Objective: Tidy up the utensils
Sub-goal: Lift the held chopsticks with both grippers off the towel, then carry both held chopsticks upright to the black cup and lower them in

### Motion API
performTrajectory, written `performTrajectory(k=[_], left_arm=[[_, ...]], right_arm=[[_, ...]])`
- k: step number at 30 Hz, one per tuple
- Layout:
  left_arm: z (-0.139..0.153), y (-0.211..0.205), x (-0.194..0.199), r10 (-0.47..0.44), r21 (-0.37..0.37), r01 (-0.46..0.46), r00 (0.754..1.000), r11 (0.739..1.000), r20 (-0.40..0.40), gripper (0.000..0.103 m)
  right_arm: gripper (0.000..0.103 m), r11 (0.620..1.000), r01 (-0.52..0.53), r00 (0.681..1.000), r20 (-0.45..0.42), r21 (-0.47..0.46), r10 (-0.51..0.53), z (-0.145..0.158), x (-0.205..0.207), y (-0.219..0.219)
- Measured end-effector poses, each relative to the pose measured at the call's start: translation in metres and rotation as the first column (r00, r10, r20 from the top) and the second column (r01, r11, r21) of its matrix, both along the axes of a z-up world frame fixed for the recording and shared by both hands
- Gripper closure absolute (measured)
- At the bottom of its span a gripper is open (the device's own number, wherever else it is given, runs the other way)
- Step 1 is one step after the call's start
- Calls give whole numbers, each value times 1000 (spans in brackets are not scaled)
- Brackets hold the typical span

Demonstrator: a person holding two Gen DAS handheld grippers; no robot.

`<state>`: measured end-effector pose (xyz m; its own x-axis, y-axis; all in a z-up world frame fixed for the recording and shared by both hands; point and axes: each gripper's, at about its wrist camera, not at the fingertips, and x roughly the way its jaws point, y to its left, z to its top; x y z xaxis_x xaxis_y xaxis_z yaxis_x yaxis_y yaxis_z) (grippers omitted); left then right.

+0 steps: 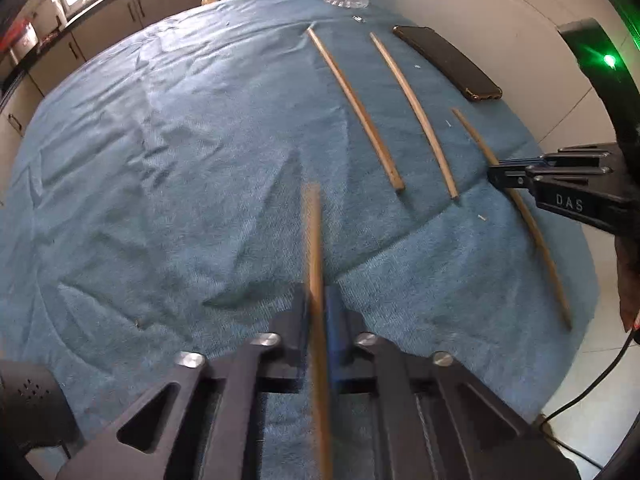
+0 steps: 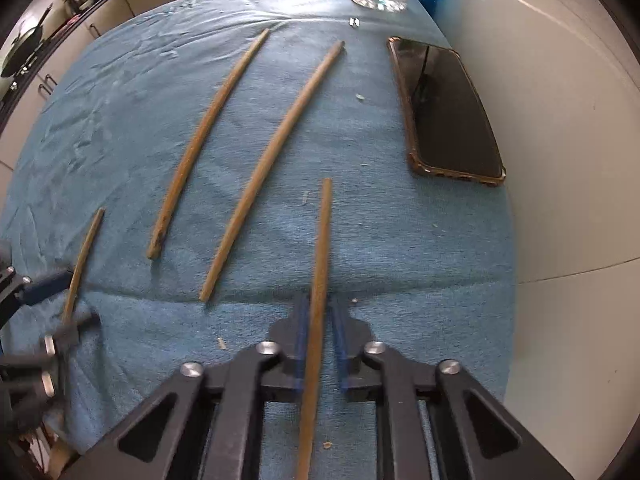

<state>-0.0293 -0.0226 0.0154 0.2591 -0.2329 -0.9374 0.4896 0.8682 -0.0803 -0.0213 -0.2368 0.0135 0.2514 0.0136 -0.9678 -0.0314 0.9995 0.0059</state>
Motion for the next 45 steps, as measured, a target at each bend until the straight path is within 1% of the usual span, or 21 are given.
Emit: performTrajectory(k=[2,4,7,11,14,17,20,21,22,23,24,27,30,32,34,35,36,37,39,40,45], left_arm=[[1,6,-4,18,1,-18,1000,1000,24,97],[7,17,-12,38,-17,-37,998,999,58,97],[23,34,-27,61,-123,-52,995,991,77,97],[47,54,-52,93,-209,-60,984,976,150,97],[68,63,-74,110,-263,-49,968,964,224,97],[87,72,-92,143,-298,-52,945,953,293,97],[109,87,-108,194,-343,-67,916,937,352,97],[117,98,-113,223,-365,-77,899,928,376,97],[123,105,-117,245,-377,-88,887,922,392,97],[131,115,-122,279,-391,-107,866,914,415,97],[136,122,-126,301,-399,-120,851,909,430,97],[159,154,-130,413,-442,-190,770,877,487,97],[175,185,-128,500,-470,-254,687,846,528,97],[180,202,-121,542,-462,-308,629,832,558,97],[183,215,-116,566,-459,-338,585,822,581,97],[184,223,-112,578,-454,-359,552,816,602,97],[185,228,-109,580,-443,-375,526,814,622,97],[185,232,-105,578,-433,-383,507,816,639,97],[184,241,-97,566,-411,-397,472,821,675,97],[182,244,-92,562,-399,-407,465,822,684,97],[177,261,-68,571,-400,-417,473,816,671,97]], right_arm=[[95,1000,-10,1000,27,-15,11,0,-5,6],[95,1000,-6,999,53,15,6,2,-13,9],[95,999,-3,992,130,52,-4,13,-38,10],[95,992,-32,968,250,119,1,35,-71,15],[95,985,-55,945,328,161,-1,51,-87,20],[95,981,-72,923,384,181,-4,69,-103,34],[95,975,-100,902,431,199,4,82,-113,49],[95,973,-110,898,440,204,10,85,-116,46],[95,970,-127,889,457,208,18,90,-117,53],[95,968,-141,881,472,209,26,95,-118,60],[95,965,-155,871,489,210,33,100,-119,66],[95,954,-202,837,544,222,51,116,-121,86],[95,935,-250,808,586,252,58,130,-120,106],[95,919,-289,786,615,269,68,140,-116,124],[95,905,-320,769,634,279,77,149,-112,141],[95,899,-333,764,640,284,81,152,-110,149],[95,891,-348,759,646,291,86,155,-107,158],[95,887,-357,755,650,294,88,157,-106,166],[95,876,-381,744,661,295,100,161,-98,182],[95,872,-390,738,666,294,105,163,-98,190],[95,848,-433,716,689,306,117,176,-85,228]])
